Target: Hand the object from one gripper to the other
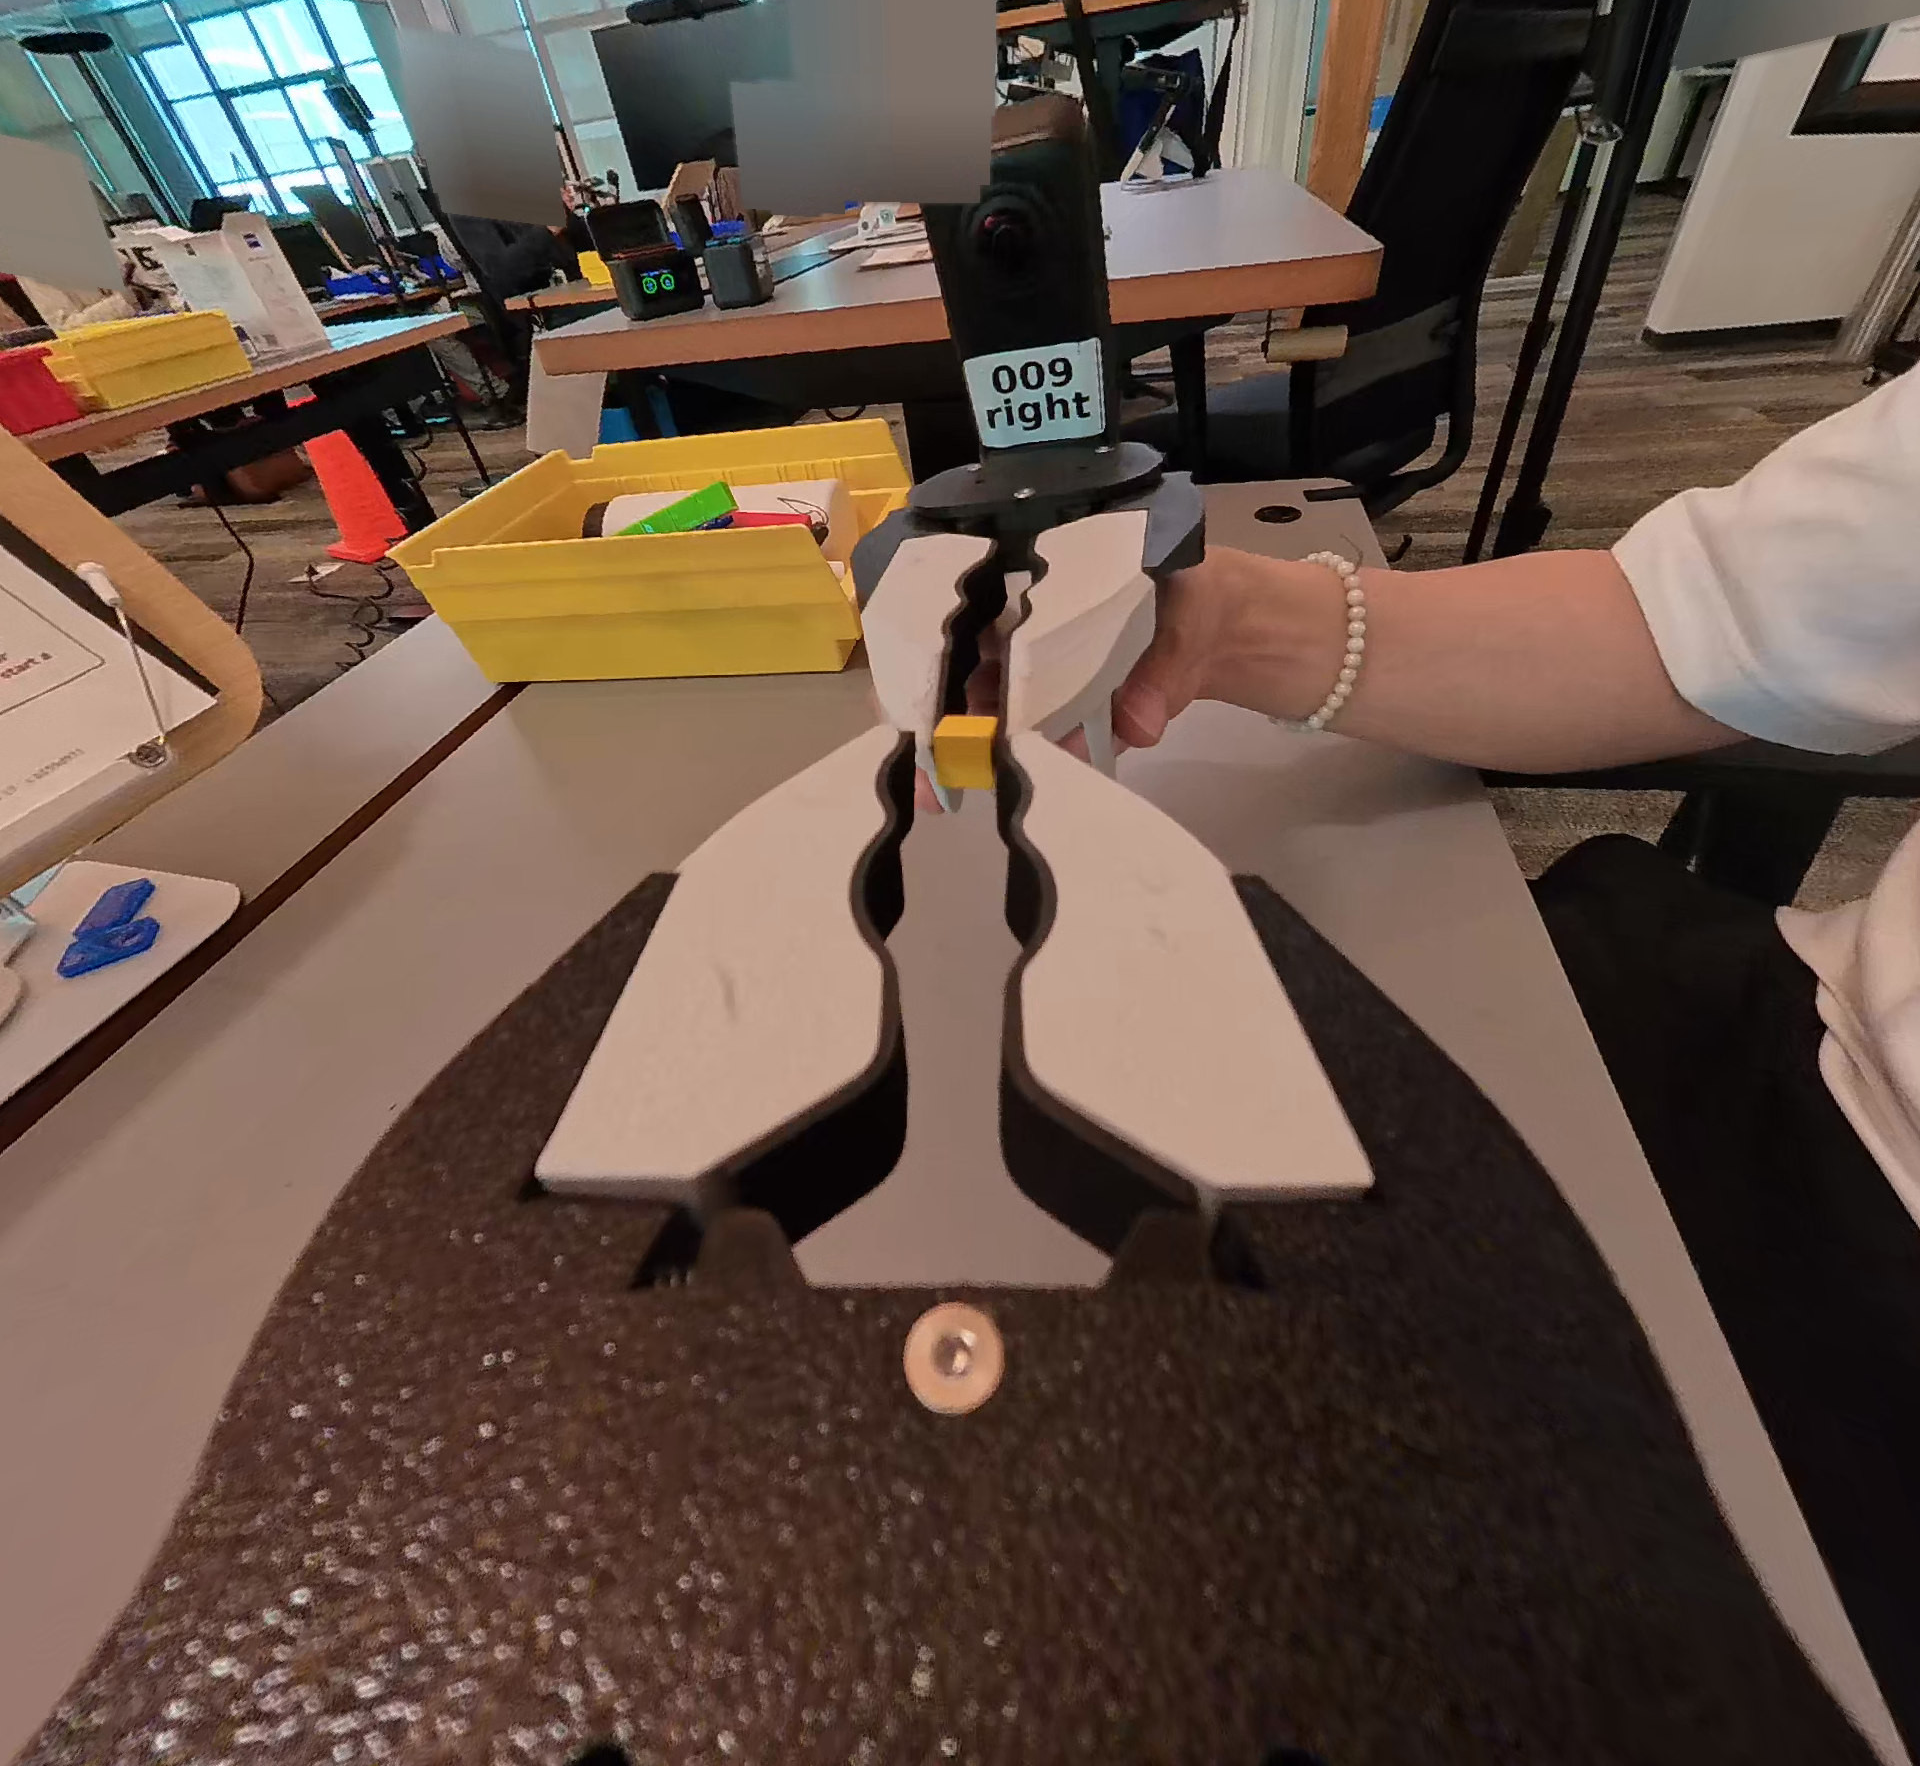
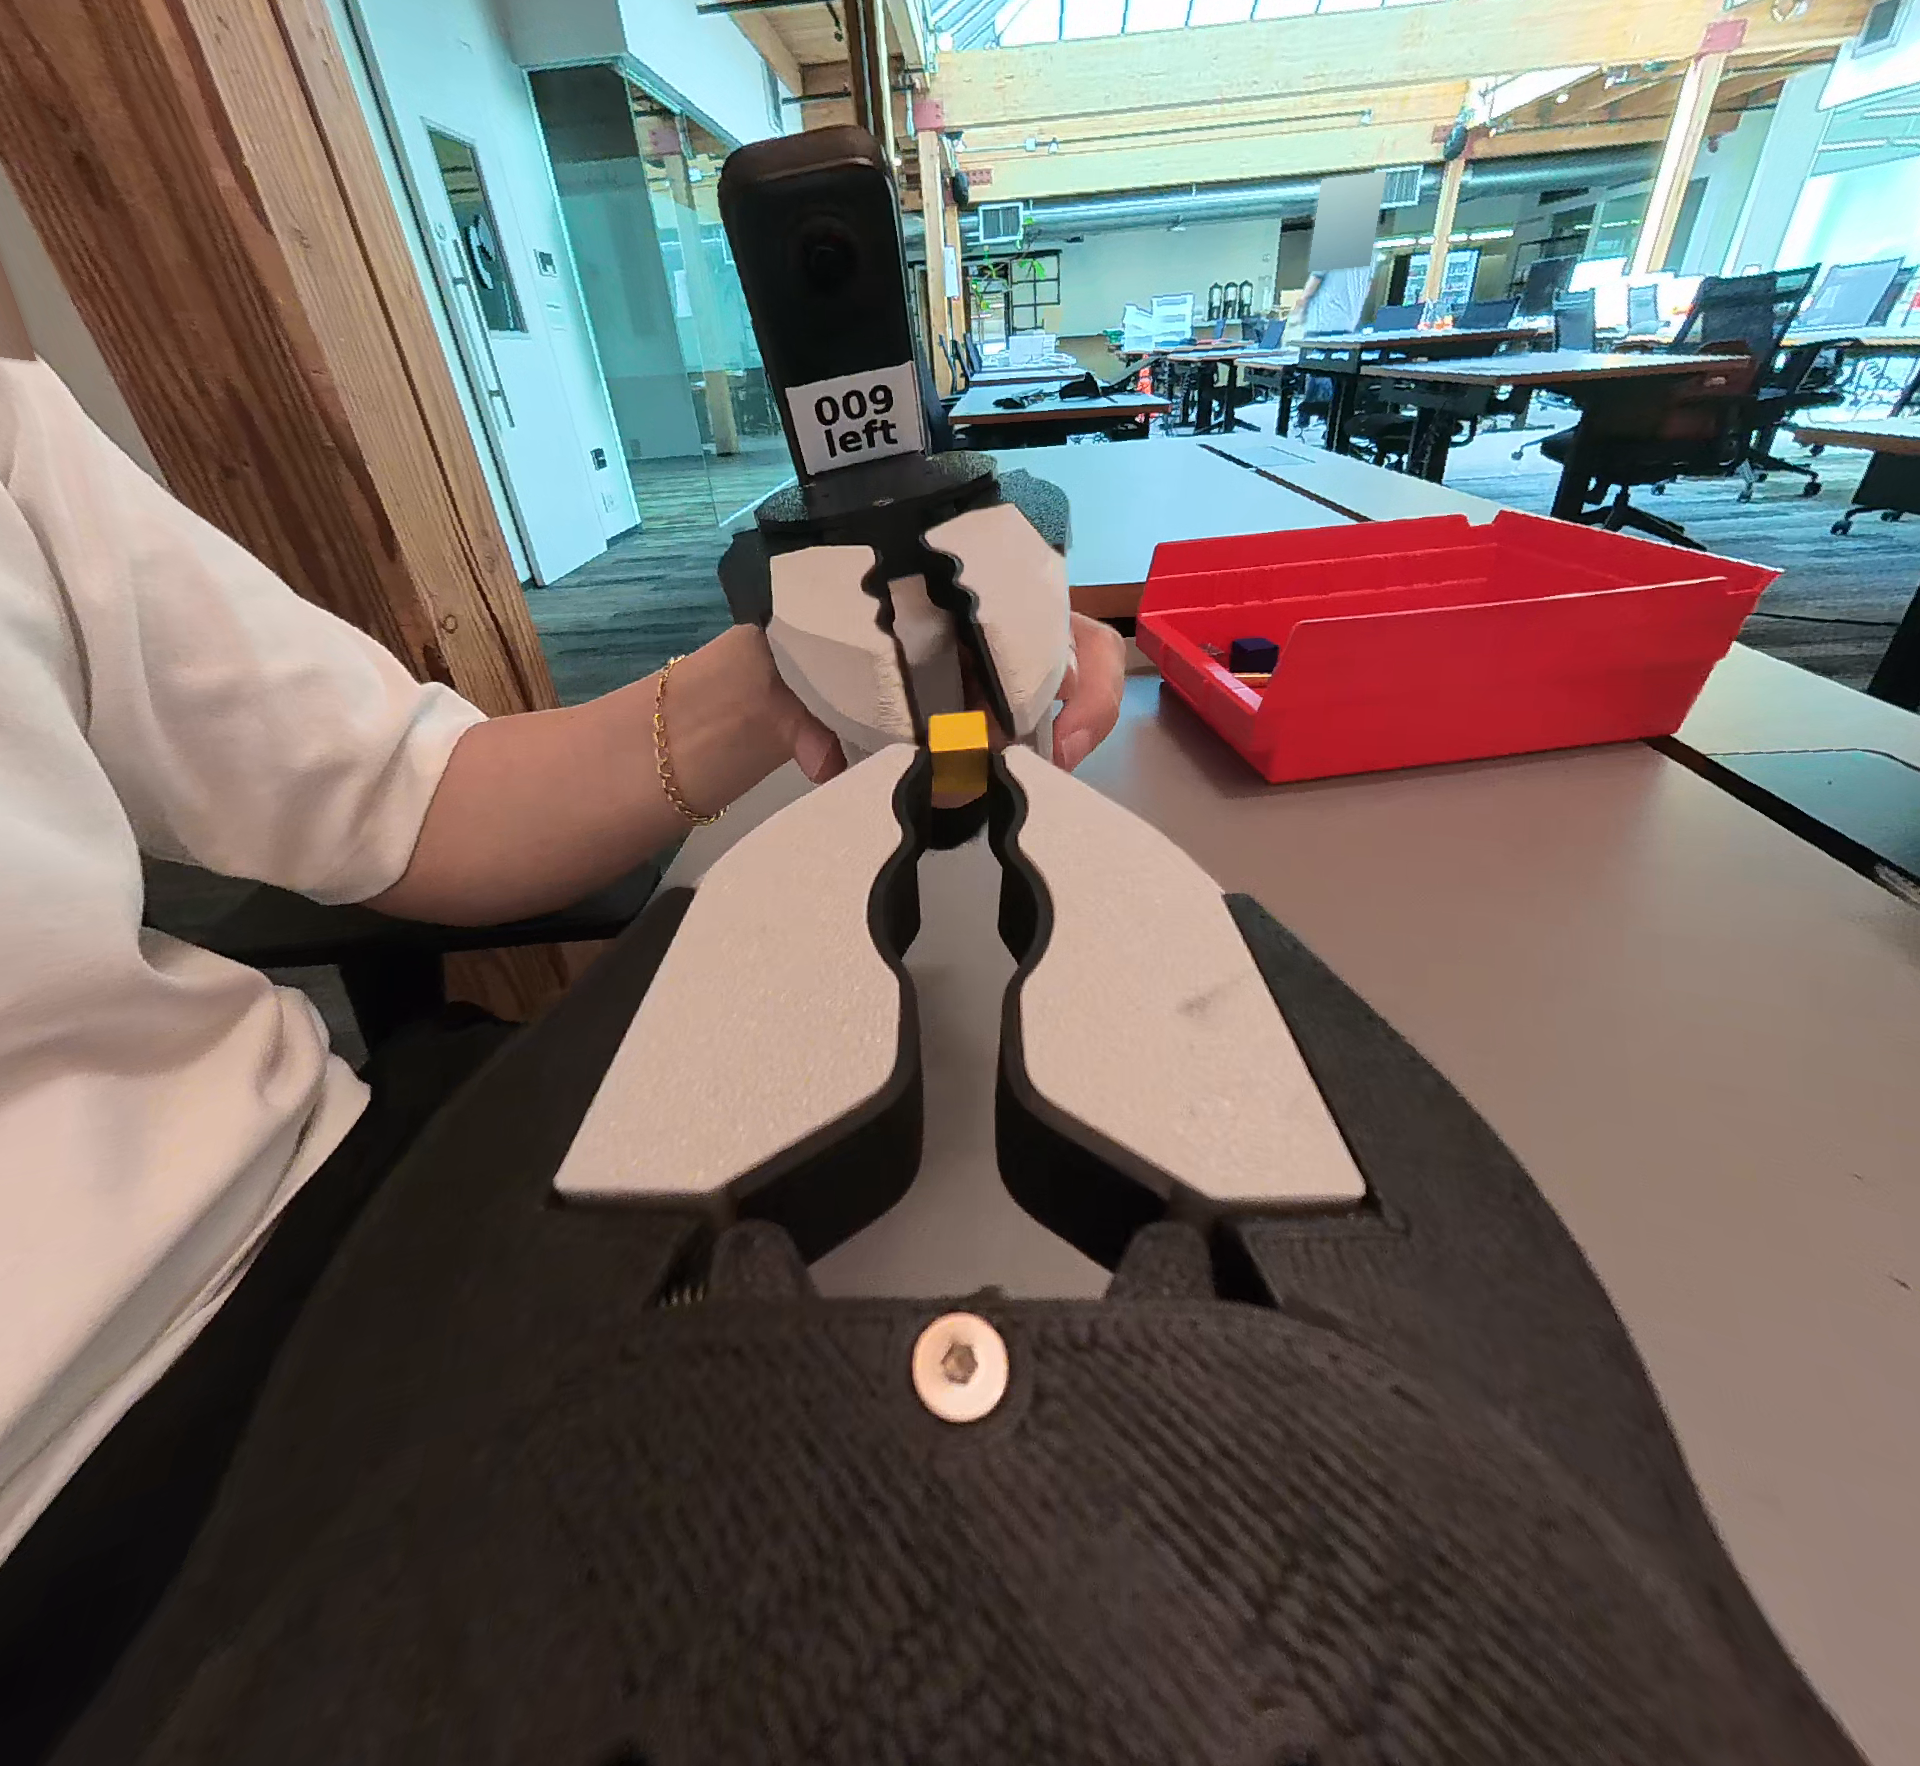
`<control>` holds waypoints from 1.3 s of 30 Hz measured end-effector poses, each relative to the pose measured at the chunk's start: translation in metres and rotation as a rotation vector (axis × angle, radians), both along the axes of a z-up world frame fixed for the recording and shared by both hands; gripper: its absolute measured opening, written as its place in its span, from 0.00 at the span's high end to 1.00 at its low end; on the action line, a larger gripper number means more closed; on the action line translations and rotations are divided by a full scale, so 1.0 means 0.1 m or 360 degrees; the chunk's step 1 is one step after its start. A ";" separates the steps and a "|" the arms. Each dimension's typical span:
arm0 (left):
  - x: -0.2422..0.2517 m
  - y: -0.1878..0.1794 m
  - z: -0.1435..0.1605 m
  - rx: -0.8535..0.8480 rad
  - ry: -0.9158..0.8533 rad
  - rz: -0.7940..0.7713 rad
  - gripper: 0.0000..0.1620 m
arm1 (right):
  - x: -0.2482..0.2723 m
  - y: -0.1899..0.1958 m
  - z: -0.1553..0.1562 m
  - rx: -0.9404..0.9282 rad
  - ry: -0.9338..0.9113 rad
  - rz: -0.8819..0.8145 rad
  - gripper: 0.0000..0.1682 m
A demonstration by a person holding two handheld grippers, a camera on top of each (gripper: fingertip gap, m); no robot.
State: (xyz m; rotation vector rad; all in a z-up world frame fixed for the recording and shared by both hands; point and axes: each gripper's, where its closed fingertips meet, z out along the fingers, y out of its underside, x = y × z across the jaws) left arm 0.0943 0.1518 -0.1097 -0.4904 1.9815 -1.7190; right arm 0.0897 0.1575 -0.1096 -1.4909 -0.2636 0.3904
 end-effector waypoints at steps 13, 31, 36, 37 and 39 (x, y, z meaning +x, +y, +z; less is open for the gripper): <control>0.08 0.03 0.03 0.0052 -0.0149 0.0114 0.94 | 0.09 0.02 0.02 -0.0145 0.0489 0.0006 0.87; 0.06 0.04 0.02 0.0179 -0.0383 0.0114 0.94 | 0.07 0.00 0.03 -0.0344 0.1390 0.0411 0.93; 0.06 0.04 0.02 0.0231 -0.0441 0.0124 0.94 | 0.06 0.02 -0.02 -0.0380 0.1385 0.0408 0.89; 0.06 0.03 0.02 0.0247 -0.0456 0.0128 0.94 | 0.04 0.03 -0.04 -0.0398 0.1374 0.0412 0.88; 0.05 0.01 -0.01 0.0294 -0.0471 0.0113 0.94 | 0.03 0.04 -0.04 -0.0405 0.1364 0.0409 0.86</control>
